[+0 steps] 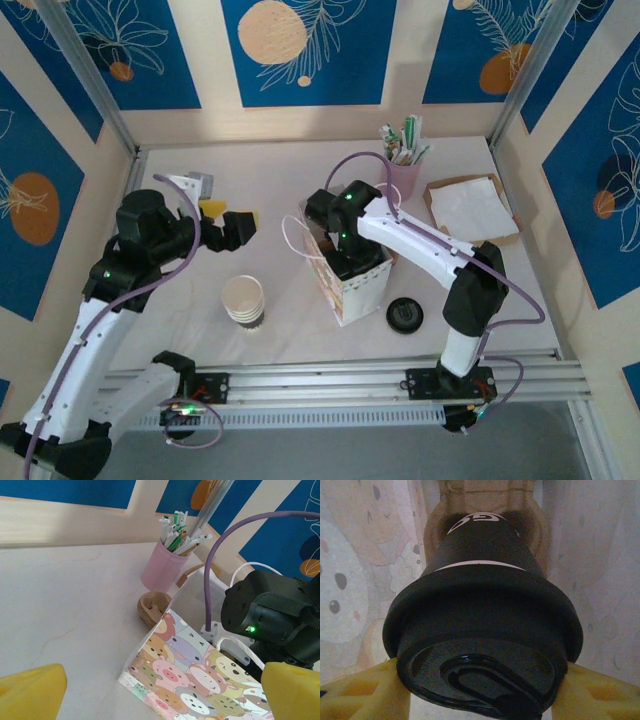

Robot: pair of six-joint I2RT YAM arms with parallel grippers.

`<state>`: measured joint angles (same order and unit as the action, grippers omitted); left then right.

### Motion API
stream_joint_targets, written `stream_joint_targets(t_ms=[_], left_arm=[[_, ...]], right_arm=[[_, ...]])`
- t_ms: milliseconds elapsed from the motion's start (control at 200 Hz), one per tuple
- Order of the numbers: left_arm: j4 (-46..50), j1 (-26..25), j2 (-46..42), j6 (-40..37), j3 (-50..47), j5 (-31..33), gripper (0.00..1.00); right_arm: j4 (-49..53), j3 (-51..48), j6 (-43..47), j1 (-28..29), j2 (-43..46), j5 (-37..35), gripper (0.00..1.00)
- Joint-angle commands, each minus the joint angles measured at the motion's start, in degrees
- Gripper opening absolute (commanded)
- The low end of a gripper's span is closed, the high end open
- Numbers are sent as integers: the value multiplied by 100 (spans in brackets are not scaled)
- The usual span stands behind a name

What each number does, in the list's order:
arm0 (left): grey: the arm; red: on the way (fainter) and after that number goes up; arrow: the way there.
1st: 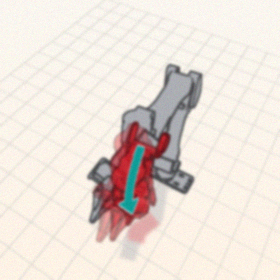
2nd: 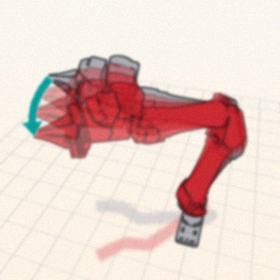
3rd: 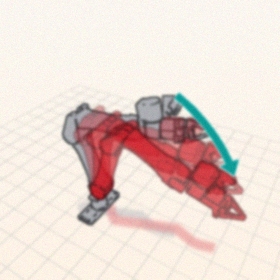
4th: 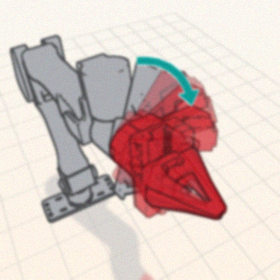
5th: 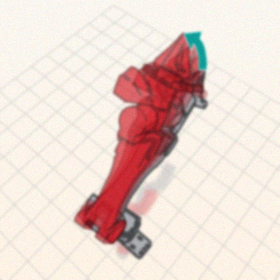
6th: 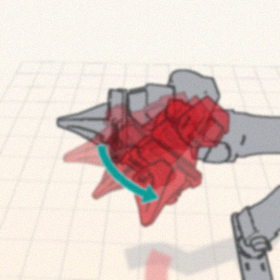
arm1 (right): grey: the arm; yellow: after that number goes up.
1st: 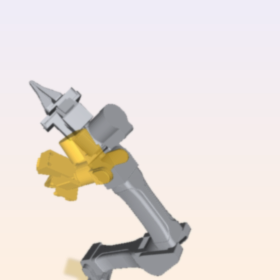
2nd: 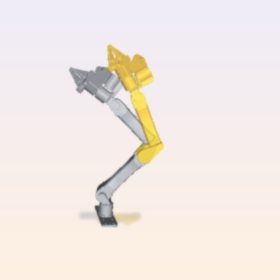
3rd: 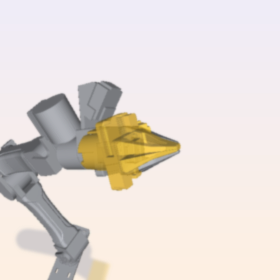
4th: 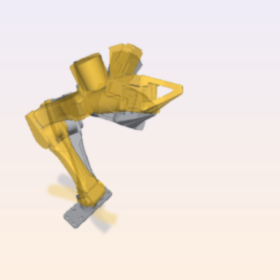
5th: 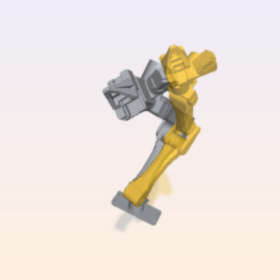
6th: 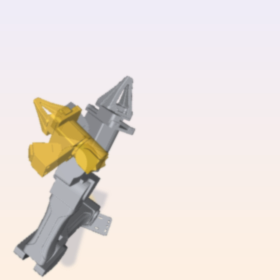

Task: Pack the takeout coffee

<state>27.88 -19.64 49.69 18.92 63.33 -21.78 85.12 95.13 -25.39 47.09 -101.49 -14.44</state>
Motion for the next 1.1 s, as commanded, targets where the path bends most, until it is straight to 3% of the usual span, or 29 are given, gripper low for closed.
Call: stream_joint_targets(t_ms=[0, 1095], left_arm=[[-180, -58, -4, -89, 4, -28, 100], [-196, -58, 49, -90, -15, -28, 100]], right_arm=[[62, -215, -104, -95, -235, -282, 62], [-235, -410, -3, -217, -283, -217, 61]])
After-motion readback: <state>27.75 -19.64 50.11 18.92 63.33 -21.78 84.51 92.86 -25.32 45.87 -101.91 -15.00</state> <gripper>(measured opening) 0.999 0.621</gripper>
